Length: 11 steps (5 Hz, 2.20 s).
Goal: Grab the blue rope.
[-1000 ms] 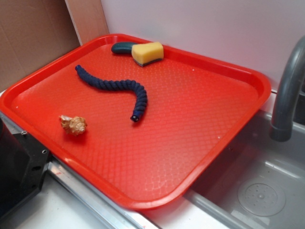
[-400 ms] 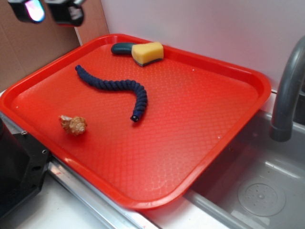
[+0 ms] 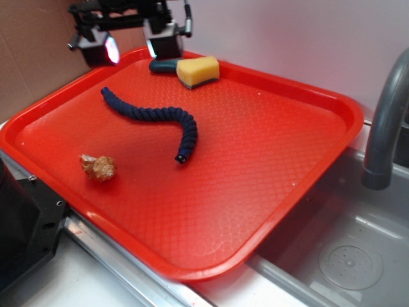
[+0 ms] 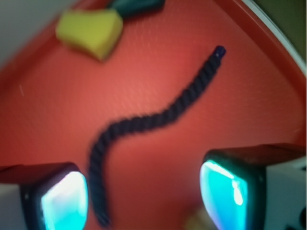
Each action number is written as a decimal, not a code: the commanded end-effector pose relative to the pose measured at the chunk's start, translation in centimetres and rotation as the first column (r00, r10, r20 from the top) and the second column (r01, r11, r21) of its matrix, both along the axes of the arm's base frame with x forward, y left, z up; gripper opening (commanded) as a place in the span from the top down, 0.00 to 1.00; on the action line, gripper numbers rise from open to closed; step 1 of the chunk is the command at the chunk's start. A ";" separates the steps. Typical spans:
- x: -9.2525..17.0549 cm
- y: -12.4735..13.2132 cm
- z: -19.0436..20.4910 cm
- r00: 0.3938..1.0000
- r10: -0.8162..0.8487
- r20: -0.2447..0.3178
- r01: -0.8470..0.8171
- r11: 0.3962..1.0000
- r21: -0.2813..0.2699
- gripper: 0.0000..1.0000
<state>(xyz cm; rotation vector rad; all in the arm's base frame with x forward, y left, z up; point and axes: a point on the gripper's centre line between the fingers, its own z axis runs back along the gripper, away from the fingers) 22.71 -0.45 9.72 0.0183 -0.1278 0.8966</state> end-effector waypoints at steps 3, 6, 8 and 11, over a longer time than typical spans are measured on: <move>2.6 0.1 -9.0 0.969 0.204 -0.138 -0.202 0.979 0.033 0.00; 0.0 1.7 -2.6 0.976 -0.173 -0.132 0.172 0.985 -0.014 1.00; -6.1 2.1 5.1 0.903 -0.421 -0.084 0.425 0.905 0.036 1.00; -6.2 1.8 14.0 0.891 -0.453 0.030 0.450 0.890 0.074 1.00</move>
